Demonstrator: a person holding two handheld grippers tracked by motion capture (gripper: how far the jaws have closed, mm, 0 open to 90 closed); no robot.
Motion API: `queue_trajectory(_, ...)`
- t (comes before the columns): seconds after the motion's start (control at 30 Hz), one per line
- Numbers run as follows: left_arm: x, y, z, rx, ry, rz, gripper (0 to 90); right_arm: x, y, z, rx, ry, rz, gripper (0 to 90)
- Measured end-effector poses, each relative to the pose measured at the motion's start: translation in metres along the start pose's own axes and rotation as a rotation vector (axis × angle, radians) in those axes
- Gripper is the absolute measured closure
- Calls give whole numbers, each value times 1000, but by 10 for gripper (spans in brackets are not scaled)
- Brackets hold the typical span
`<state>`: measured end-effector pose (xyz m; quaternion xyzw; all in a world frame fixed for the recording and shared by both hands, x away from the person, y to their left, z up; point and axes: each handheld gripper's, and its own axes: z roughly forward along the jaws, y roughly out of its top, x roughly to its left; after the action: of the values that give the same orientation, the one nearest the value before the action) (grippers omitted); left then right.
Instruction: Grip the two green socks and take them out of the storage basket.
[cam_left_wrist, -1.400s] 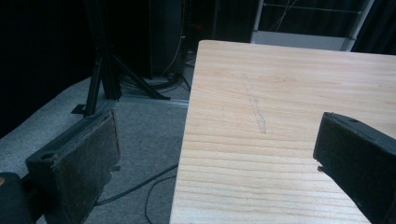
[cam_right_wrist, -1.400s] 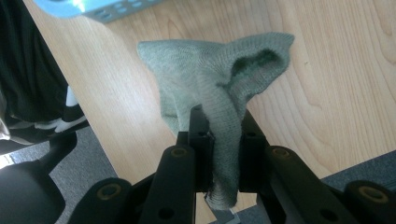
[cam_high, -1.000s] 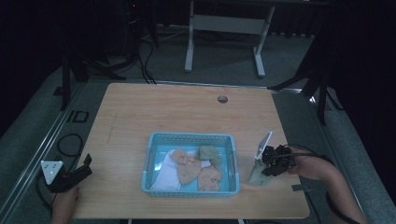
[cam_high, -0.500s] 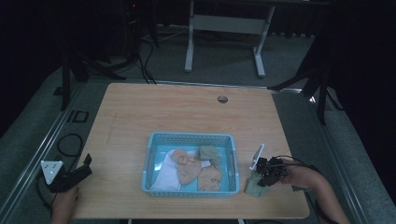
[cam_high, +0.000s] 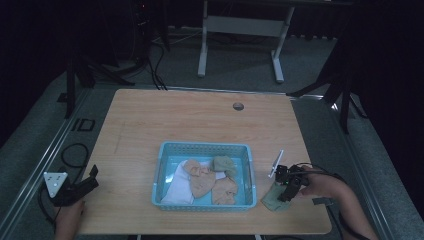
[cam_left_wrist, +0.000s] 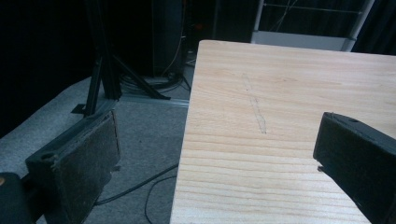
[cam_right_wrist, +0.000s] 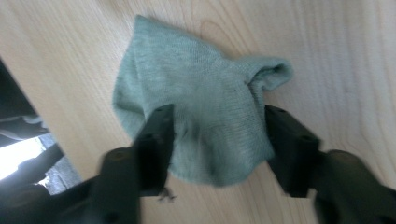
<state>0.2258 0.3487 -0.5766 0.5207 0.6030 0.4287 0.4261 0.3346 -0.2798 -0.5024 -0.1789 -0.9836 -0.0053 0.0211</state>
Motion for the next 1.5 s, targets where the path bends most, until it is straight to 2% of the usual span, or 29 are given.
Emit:
queue_trajectory(0.23,0,0,0,0,0,0,7,0,7,-30,-46,-34,-12,334)
queue_trajectory(0.4,0,0,0,0,0,0,7,3,21,-45,-64,-53,-54,334)
queue_trajectory(0.63,0,0,0,0,0,-1,7,8,48,-61,-62,-57,-118,302)
queue_trajectory(0.9,0,0,0,-1,-2,-1,7,14,82,-79,-119,-98,-187,347)
queue_trajectory(1.17,1,0,0,-2,-6,-2,7,20,119,-73,-116,-94,-257,386)
queue_trajectory(1.5,1,0,0,-2,-11,-3,7,22,159,-44,-61,-84,-303,426)
